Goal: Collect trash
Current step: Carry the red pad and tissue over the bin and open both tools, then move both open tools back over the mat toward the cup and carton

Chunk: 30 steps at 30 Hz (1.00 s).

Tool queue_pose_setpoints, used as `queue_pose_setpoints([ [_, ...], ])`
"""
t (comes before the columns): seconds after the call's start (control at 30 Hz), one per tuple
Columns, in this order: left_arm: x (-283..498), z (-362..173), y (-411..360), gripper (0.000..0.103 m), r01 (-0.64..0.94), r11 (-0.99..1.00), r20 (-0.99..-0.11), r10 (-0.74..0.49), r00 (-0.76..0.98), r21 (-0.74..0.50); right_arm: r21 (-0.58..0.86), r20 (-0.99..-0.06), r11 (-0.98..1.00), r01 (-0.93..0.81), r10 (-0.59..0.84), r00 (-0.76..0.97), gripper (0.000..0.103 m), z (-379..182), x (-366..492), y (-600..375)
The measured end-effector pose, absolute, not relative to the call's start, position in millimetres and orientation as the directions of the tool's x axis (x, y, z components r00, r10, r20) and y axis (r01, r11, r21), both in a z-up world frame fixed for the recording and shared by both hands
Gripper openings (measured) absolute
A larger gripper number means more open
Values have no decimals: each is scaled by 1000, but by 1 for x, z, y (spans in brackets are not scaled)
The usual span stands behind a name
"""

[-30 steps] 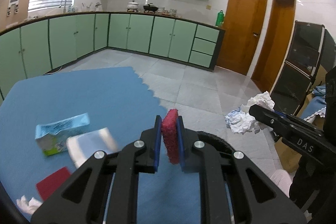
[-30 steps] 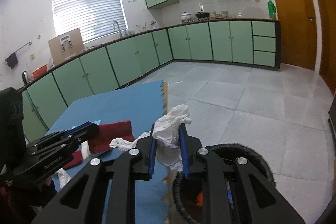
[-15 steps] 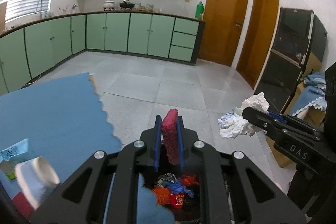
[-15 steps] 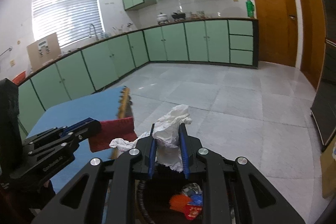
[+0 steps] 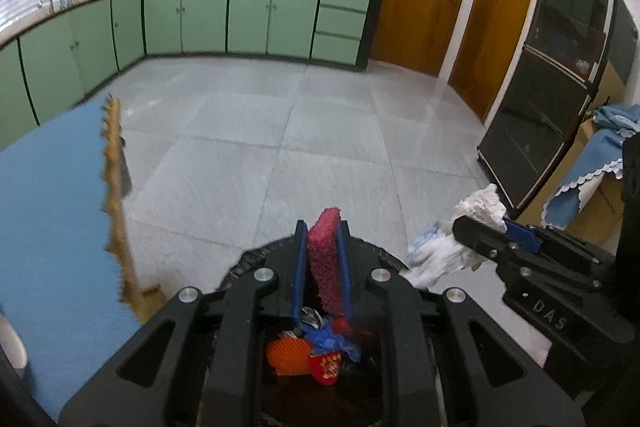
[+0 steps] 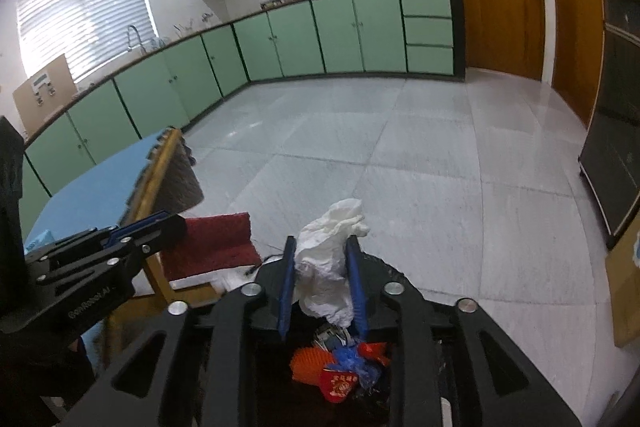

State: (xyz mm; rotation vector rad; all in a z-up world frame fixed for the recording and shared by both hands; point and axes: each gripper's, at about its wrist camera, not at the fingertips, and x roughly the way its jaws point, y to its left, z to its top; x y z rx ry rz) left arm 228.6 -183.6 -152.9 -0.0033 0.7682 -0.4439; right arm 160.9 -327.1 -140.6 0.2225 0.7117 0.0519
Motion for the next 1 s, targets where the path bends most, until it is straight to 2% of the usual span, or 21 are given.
queue_pose_setpoints([
  [0.07,234,-154,-185,16,381,908,-677,-392,623,-175,230,-651,972,41,122,749,34,-146,165,-334],
  [0.1,235,-155,-186,19,381,907,-677,-395,621,-180,233,-653,971,47,120,748,43,-148,167,-337],
  [0.2,237,-154,-186,33,379,908,-674,-393,626,-179,244,-656,968,58,121,745,50,-150,169,-343],
  [0.33,235,-151,-180,38,372,911,-667,-389,636,-177,234,-655,969,74,101,749,63,-147,168,-343],
  [0.43,233,-145,-176,47,362,917,-655,-377,655,-166,224,-648,970,91,79,757,76,-142,163,-342],
  [0.5,230,-140,-172,52,354,922,-648,-367,668,-158,214,-643,971,108,57,764,91,-137,160,-341],
  [0.57,227,-134,-164,55,346,925,-640,-362,678,-157,210,-633,970,121,40,773,96,-132,154,-338],
  [0.83,200,-99,-109,76,260,954,-582,-299,757,-152,220,-597,970,103,50,801,97,-108,138,-315],
  [1.0,181,-81,-71,76,207,969,-557,-248,792,-137,231,-562,972,47,94,822,97,-93,130,-287],
])
